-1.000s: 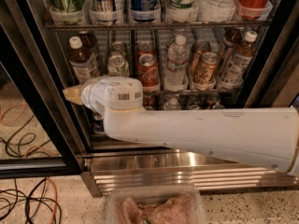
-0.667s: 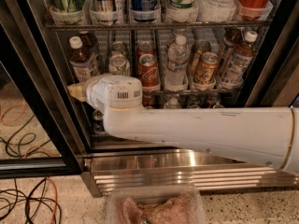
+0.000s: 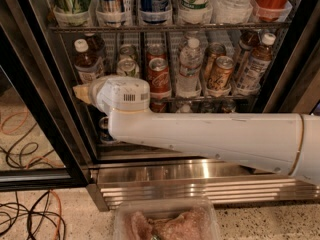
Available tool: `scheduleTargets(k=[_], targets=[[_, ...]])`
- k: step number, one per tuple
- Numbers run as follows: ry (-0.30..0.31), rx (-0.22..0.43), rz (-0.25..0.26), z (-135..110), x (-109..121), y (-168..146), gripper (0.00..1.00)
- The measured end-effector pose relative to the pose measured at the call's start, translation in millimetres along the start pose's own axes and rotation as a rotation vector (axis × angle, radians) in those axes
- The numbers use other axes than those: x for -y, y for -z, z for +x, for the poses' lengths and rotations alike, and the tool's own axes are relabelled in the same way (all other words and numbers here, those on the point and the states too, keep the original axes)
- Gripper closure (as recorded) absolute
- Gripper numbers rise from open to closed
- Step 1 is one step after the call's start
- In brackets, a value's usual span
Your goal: Pick blue water bottle from middle shelf of fridge
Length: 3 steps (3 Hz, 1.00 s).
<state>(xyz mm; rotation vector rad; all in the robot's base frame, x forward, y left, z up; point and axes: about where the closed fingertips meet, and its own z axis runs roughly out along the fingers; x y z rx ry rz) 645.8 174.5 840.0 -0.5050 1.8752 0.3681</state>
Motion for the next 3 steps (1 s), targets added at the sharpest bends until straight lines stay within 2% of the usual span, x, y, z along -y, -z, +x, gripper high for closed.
scheduleTargets(k=[3], targets=[[-0.013,0.013,0.038,-10.7,19.3,-19.1,0.22]])
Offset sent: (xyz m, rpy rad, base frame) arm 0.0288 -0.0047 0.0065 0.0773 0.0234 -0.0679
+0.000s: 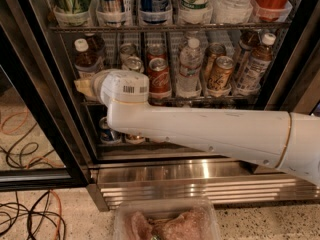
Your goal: Pick blue water bottle from middle shelf of fridge
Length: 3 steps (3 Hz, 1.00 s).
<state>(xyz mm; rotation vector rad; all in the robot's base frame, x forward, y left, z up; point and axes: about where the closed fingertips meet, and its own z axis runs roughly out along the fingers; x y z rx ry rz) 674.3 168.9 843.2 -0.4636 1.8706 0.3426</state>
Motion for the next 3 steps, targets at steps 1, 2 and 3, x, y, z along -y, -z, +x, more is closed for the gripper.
scheduleTargets(k=[1,2,3], targets=[[-0.006,0.000,0.005,0.8,1.6,-1.2,0.41],[-0.007,0.000,0.004,0.9,1.3,-1.0,0.63],[-0.006,0.000,0.004,0.9,1.3,-1.0,0.87]])
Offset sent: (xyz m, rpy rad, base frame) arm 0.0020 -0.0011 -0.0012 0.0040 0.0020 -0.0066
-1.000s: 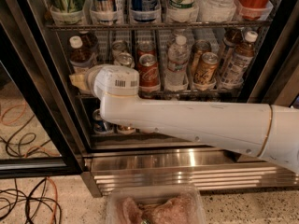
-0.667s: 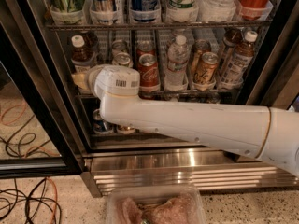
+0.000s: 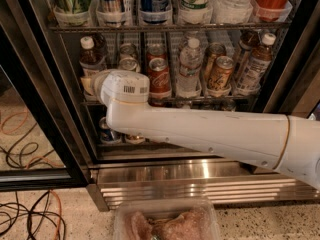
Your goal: Pick blue water bottle from middle shelf of fridge
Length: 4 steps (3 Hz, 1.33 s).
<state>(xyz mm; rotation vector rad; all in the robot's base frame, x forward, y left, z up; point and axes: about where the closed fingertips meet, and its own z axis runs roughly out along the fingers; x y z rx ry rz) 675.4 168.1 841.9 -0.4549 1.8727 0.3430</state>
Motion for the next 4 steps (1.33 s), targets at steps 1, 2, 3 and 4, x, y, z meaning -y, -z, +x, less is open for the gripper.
scheduleTargets(k=[1,2,3,4], targets=[[0.022,0.006,-0.009,-1.5,-0.8,0.9,1.00],[0.028,0.040,-0.027,-11.8,-5.9,13.2,1.00],[0.040,0.063,-0.047,-16.2,-21.1,25.0,1.00],[0.040,0.063,-0.047,-15.8,-21.1,24.8,1.00]])
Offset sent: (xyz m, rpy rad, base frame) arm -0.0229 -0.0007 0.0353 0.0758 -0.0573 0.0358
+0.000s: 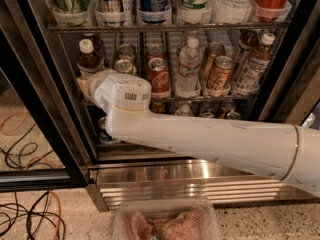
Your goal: Pick blue water bottle from middle shelf of fridge
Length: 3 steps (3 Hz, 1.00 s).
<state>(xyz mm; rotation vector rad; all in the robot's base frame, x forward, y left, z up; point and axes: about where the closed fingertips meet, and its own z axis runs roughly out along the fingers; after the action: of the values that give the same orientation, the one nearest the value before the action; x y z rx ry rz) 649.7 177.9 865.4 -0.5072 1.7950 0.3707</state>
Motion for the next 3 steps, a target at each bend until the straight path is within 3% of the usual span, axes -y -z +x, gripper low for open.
scheduleTargets(k=[3], targets=[[-0.013,0.000,-0.022,-2.4,-8.8,11.3,1.00]])
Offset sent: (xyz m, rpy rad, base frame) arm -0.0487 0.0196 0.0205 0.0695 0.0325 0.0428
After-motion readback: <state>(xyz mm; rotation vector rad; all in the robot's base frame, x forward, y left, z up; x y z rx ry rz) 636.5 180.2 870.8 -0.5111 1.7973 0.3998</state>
